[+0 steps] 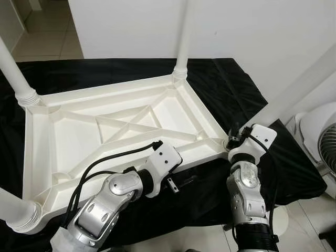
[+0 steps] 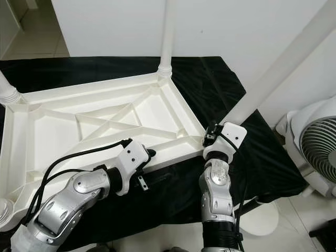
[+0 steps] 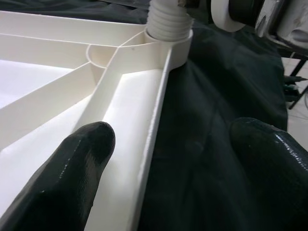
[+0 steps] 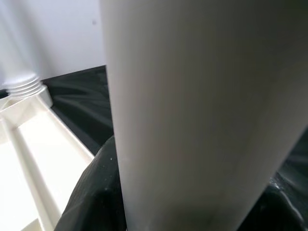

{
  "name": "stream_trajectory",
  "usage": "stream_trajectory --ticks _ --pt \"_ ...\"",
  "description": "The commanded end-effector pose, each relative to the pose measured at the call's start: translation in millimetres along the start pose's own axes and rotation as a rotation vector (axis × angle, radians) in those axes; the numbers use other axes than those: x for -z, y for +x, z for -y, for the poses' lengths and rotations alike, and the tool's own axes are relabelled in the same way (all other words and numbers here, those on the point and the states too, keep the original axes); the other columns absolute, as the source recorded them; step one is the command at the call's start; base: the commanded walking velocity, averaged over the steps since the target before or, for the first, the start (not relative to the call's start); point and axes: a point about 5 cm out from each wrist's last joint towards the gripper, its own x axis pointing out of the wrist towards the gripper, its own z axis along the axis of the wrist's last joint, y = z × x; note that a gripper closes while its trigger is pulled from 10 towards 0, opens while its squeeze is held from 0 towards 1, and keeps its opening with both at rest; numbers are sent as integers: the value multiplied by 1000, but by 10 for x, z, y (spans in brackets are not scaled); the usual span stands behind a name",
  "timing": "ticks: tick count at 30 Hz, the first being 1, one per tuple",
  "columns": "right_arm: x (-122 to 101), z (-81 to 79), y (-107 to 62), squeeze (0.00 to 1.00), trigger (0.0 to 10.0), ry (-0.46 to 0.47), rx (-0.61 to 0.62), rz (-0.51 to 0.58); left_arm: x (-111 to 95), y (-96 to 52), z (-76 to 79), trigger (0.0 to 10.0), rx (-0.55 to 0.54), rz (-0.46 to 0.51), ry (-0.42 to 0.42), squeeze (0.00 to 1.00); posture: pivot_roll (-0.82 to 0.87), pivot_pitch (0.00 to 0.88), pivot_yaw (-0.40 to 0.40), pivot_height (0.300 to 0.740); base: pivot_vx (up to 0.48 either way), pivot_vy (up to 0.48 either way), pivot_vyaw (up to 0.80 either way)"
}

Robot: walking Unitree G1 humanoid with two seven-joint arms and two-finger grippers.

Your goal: Building children table

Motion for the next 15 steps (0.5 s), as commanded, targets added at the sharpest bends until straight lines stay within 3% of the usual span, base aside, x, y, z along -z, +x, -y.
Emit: stream_trajectory --ticks 1,5,9,11,12,13,15 --pt "367 211 -81 0 10000 -24 116 -205 14 11 40 10000 54 -7 0 0 100 62 -34 740 0 0 0" --pt "372 198 -66 0 10000 -28 124 -214 15 11 44 10000 56 -8 0 0 101 61 -33 740 0 0 0" --pt "106 13 19 0 10000 -104 7 -69 14 14 48 10000 58 -8 -1 0 103 54 -34 740 0 0 0" --pt "78 -1 25 0 10000 -112 0 -54 14 15 48 10000 58 -8 -1 0 103 54 -34 740 0 0 0" --pt "-32 -61 40 0 10000 -116 -40 -5 13 16 47 10000 57 -7 -1 0 101 54 -33 740 0 0 0" --pt "-297 -186 64 0 10000 -109 -123 99 11 19 42 10000 56 -7 0 0 99 56 -33 740 0 0 0" --pt "-493 -256 78 0 10000 -92 -166 165 8 23 36 10000 54 -6 1 0 97 56 -34 740 0 0 0"
